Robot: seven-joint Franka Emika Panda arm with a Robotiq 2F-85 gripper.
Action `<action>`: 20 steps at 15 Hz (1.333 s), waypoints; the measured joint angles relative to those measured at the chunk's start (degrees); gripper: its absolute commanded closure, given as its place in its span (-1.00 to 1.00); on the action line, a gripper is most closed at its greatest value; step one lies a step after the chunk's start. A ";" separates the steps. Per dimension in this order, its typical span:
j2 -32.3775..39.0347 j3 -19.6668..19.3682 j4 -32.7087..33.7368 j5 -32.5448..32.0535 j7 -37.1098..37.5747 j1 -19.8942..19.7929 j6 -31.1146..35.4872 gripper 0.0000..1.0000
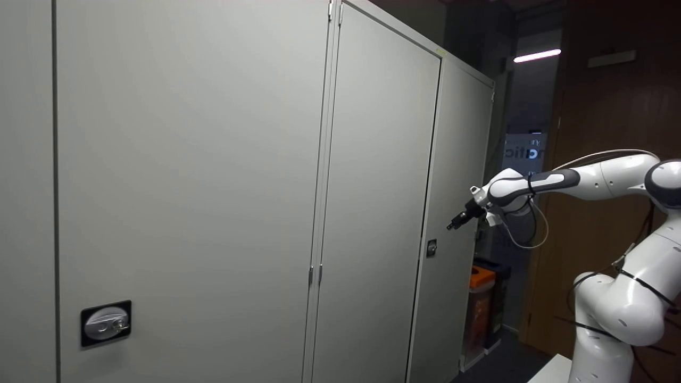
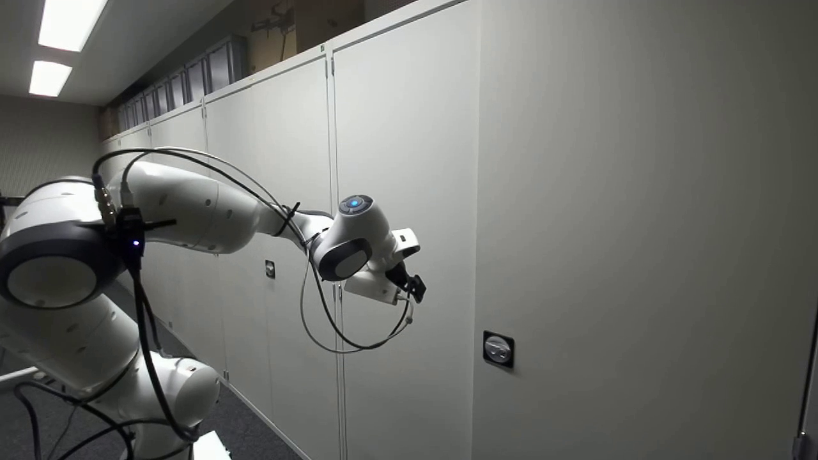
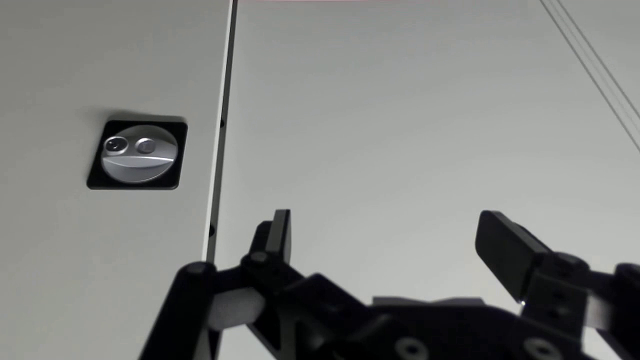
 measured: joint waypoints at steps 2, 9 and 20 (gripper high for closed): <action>0.57 4.26 0.01 0.11 -0.65 -4.46 -2.51 -1.00; 5.01 18.64 -0.07 -0.10 -2.71 -19.77 -4.42 -1.00; 6.65 24.97 -0.05 -0.09 -4.40 -25.76 -4.85 -1.00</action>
